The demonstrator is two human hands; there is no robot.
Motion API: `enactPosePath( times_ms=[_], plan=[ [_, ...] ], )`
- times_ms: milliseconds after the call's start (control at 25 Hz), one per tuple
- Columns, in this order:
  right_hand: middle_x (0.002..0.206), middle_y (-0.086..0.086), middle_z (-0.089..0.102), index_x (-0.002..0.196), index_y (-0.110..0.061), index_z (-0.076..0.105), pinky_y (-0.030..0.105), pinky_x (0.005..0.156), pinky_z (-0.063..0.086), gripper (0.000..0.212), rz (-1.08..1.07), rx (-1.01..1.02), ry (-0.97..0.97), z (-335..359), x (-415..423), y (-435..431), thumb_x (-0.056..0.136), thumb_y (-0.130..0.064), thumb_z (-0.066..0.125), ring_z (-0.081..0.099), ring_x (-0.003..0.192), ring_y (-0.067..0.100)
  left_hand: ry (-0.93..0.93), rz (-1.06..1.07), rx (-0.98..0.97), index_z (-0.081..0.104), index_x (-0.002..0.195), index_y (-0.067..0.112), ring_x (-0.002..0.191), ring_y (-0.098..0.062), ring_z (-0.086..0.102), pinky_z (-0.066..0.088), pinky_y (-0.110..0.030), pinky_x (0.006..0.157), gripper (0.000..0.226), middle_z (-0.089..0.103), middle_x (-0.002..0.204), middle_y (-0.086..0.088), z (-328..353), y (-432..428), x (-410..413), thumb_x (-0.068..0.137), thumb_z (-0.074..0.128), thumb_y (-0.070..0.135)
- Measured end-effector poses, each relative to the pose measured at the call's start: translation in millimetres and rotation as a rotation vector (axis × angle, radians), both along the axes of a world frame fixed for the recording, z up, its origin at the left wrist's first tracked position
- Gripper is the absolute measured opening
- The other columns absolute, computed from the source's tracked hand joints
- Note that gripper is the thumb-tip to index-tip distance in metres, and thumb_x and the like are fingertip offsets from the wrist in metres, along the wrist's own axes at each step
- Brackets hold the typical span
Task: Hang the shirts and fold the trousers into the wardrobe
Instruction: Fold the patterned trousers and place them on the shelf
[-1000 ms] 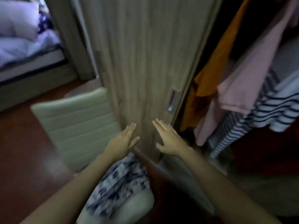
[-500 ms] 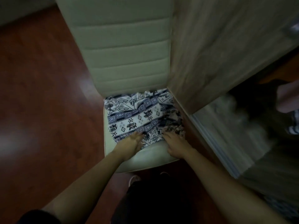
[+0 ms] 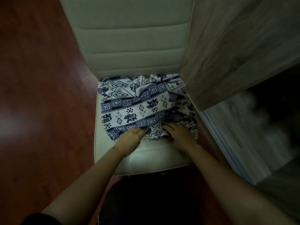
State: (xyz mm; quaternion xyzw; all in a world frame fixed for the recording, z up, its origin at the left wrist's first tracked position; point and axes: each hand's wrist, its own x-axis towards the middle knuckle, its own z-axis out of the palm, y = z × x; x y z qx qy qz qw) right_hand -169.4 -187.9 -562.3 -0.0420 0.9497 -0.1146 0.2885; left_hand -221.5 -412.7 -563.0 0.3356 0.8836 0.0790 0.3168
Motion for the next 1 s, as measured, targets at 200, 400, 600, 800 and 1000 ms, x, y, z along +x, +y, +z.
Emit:
enactPosePath(
  times_ms=[200, 400, 600, 800, 1000],
  plan=[
    [0.151, 0.008, 0.029, 0.125, -0.042, 0.022, 0.026, 0.066, 0.040, 0.063, 0.115, -0.252, 0.057, 85.3, -3.8, 24.4, 0.088, 0.004, 0.044, 0.057, 0.105, 0.034, -0.142, 0.299, 0.193, 0.056, 0.125, 0.017, 0.096, -0.026, 0.060, 0.045, -0.030, 0.076, 0.039, 0.061, 0.114, -0.008, 85.8, -15.8, -14.5, 0.088, 0.055, 0.008],
    [0.153, -0.008, 0.019, 0.128, -0.022, 0.053, 0.028, 0.106, 0.033, 0.069, 0.254, -0.288, 0.066, 238.1, -27.5, 40.3, 0.069, 0.014, 0.055, 0.033, 0.138, 0.027, -0.171, 0.321, 0.296, 0.062, 0.117, 0.021, 0.067, 0.014, 0.055, 0.039, -0.006, 0.063, 0.030, 0.066, 0.080, 0.020, 249.7, -30.4, -50.5, 0.088, 0.058, 0.016],
    [0.153, -0.004, 0.027, 0.141, -0.030, 0.036, 0.034, 0.103, 0.034, 0.071, 0.138, -0.145, 0.246, 429.4, -52.7, 25.8, 0.080, 0.004, 0.048, 0.034, 0.136, 0.020, 0.016, 0.329, 0.435, 0.063, 0.113, 0.025, 0.096, -0.017, 0.062, 0.043, -0.020, 0.075, 0.028, 0.068, 0.105, -0.001, 420.4, -23.0, -75.8, 0.088, 0.063, 0.014],
    [0.149, 0.012, 0.028, 0.143, -0.012, 0.034, 0.032, 0.082, 0.048, 0.069, -0.323, -0.542, 0.217, 532.0, -49.6, -3.3, 0.080, 0.016, 0.040, 0.052, 0.113, 0.024, 0.049, 0.400, 0.618, 0.069, 0.109, 0.028, 0.083, -0.014, 0.064, 0.053, -0.029, 0.078, 0.030, 0.072, 0.095, -0.002, 525.0, -1.2, -56.3, 0.083, 0.066, 0.015],
    [0.099, 0.022, 0.060, 0.137, -0.007, 0.039, 0.033, 0.055, 0.040, 0.062, -0.638, -0.998, 0.171, 585.6, -41.4, -29.0, 0.082, 0.020, 0.030, 0.052, 0.062, 0.021, 0.053, 0.289, 0.767, 0.064, 0.116, 0.037, 0.104, -0.008, 0.063, 0.048, -0.040, 0.098, 0.040, 0.070, 0.108, 0.013, 557.6, 16.3, -28.7, 0.078, 0.060, 0.024]
  ],
)
